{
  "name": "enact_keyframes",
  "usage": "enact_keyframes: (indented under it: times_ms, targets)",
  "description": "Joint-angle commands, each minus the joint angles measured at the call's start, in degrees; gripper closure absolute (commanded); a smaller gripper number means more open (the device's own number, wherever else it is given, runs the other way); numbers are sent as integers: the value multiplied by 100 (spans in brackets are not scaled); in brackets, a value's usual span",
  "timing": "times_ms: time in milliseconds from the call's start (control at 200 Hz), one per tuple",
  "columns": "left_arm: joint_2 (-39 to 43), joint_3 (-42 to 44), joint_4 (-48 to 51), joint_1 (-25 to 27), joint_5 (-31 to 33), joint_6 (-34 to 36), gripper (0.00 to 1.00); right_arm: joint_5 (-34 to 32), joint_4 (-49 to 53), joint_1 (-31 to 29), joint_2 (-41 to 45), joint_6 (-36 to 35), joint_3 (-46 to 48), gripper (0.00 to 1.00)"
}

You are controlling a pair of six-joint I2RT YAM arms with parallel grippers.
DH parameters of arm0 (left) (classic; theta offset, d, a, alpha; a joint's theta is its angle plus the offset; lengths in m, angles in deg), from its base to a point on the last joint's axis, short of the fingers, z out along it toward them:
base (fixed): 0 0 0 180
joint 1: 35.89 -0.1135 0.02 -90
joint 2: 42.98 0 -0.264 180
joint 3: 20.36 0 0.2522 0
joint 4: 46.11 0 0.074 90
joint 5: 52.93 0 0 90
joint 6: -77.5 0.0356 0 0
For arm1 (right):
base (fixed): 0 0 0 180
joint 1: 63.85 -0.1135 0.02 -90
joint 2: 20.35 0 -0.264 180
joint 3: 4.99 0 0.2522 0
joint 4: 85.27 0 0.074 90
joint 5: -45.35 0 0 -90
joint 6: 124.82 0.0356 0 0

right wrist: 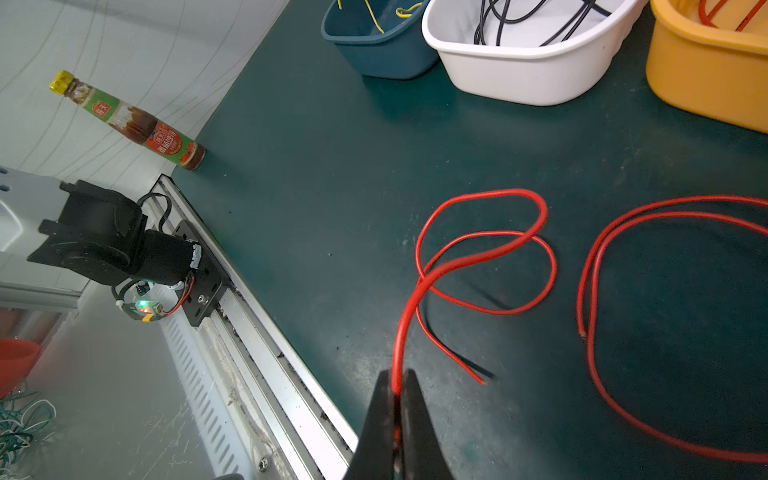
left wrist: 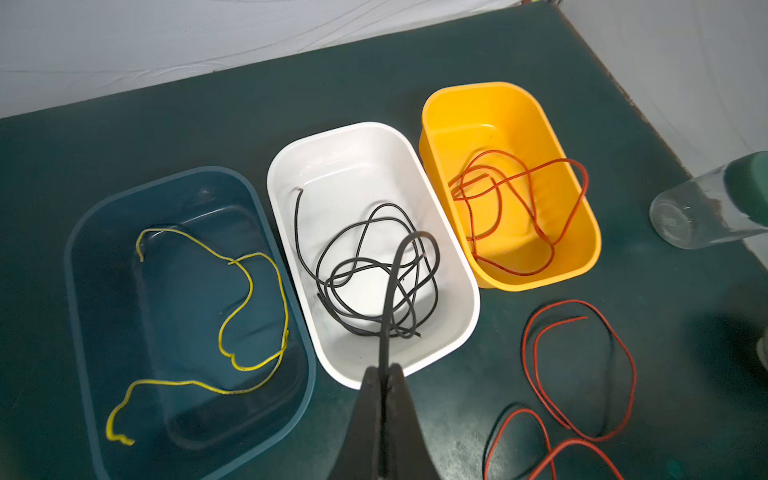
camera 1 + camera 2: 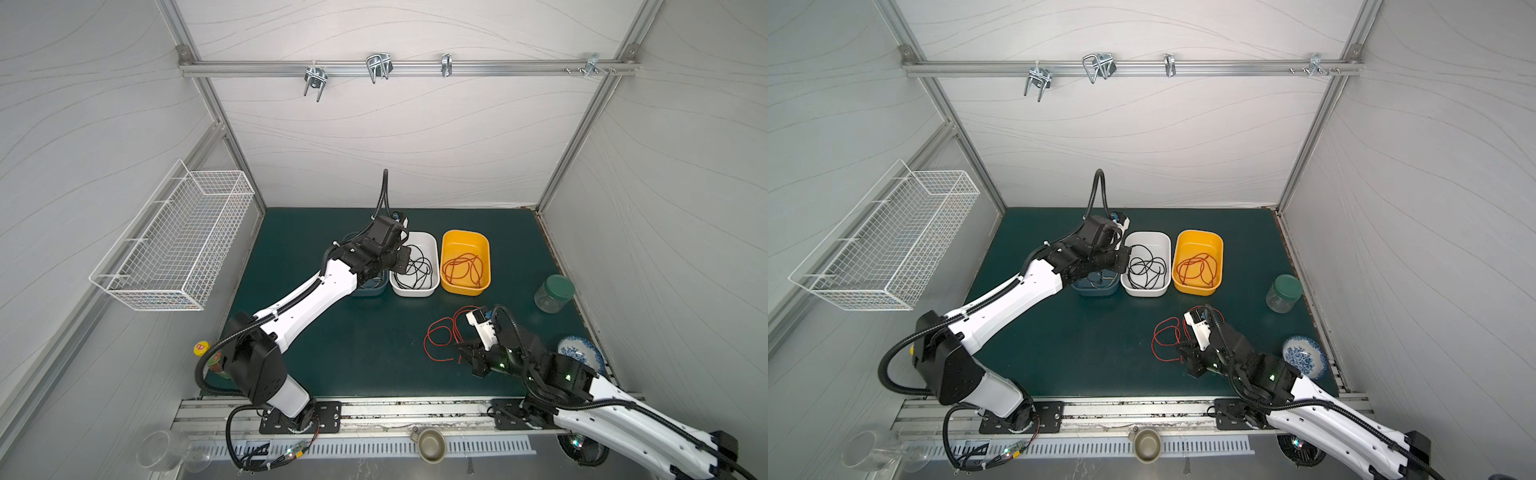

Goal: Untangle the cables
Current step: 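Carry the black wire with the left gripper over the white bin, then lower the black wire into the white bin and open the left gripper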

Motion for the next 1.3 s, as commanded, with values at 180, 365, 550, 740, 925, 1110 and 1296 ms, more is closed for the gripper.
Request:
enact_keyframes:
  times_ms: [180, 365, 550, 740, 925, 1110, 1296]
  targets:
    - [-1156, -812, -16, -47, 28, 258, 100, 115, 98, -40, -12, -63, -168, 100]
    - [-1625, -944, 81, -47, -59, 170, 100, 90, 150, -55, -39, -71, -190, 100]
    - [-1899, -894, 45, -43, 0, 160, 100, 65, 150, -66, -37, -73, -174, 100]
    - [-2116, -885, 45, -41, -25, 152, 100, 67, 135, -79, -23, -47, -151, 100]
    - [-2260, -862, 70, -48, 19, 175, 100, 37, 148, -77, -31, -45, -146, 100]
    - [-2412, -841, 80, -60, 63, 182, 100, 30, 153, -93, -30, -44, -154, 100]
    - [-2516, -883, 103, -60, -4, 169, 100, 21, 194, -99, 8, -42, -155, 100]
